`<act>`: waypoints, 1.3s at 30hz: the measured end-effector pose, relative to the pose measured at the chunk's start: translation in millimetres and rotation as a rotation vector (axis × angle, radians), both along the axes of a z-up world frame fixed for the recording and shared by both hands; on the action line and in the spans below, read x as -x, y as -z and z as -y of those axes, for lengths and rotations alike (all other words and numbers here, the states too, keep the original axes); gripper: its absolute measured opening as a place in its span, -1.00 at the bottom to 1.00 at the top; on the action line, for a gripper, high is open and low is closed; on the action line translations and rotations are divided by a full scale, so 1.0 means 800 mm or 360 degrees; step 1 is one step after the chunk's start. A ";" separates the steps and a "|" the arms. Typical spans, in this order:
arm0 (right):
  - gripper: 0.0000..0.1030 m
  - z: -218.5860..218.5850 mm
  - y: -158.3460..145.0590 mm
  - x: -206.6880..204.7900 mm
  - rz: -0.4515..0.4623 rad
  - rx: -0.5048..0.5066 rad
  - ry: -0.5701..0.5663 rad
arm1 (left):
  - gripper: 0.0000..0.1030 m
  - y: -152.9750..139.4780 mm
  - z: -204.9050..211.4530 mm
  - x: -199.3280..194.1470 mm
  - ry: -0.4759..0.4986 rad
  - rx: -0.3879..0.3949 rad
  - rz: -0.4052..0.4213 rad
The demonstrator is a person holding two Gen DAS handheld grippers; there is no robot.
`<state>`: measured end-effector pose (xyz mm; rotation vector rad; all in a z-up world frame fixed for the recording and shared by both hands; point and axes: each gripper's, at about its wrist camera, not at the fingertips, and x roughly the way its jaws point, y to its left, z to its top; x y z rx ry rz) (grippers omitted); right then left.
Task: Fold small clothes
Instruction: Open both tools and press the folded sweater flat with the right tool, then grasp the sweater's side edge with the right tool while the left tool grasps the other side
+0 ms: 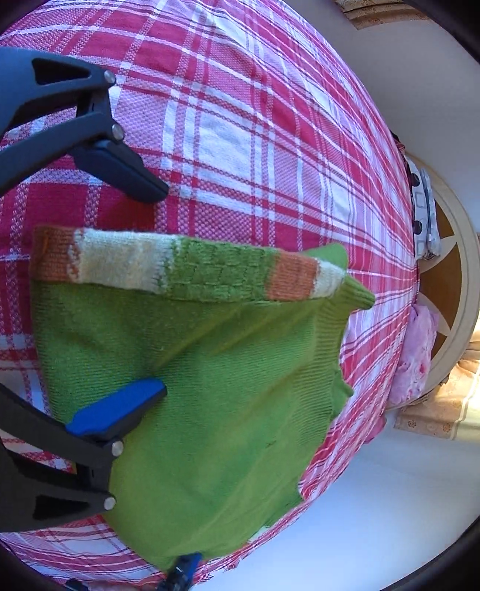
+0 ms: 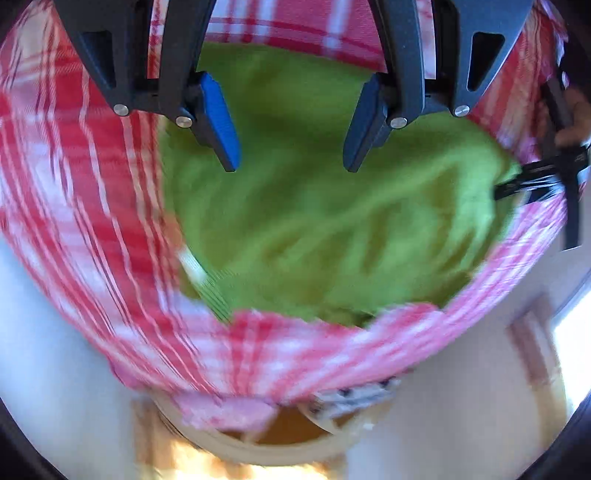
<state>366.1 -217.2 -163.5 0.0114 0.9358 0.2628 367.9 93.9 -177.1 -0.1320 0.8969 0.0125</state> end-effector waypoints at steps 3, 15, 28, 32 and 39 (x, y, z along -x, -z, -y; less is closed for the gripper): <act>0.12 0.012 0.011 0.006 0.0031 -0.0038 -0.0030 | 1.00 0.001 0.003 0.000 0.0015 -0.0011 -0.0007; 0.15 -0.070 -0.038 0.007 0.0170 0.0127 -0.0118 | 1.00 0.001 0.002 0.003 0.0016 0.0021 0.0007; 0.15 -0.073 0.014 0.019 0.0081 0.0180 -0.0134 | 1.00 -0.005 -0.023 0.019 -0.0012 0.0231 0.0111; 0.15 -0.073 0.008 0.020 0.0083 0.0175 -0.0093 | 1.00 -0.004 -0.060 0.035 -0.0133 0.0485 0.0212; 0.17 -0.123 -0.040 0.061 0.0346 0.0226 -0.0251 | 1.00 -0.003 -0.076 0.043 -0.0210 0.0635 0.0283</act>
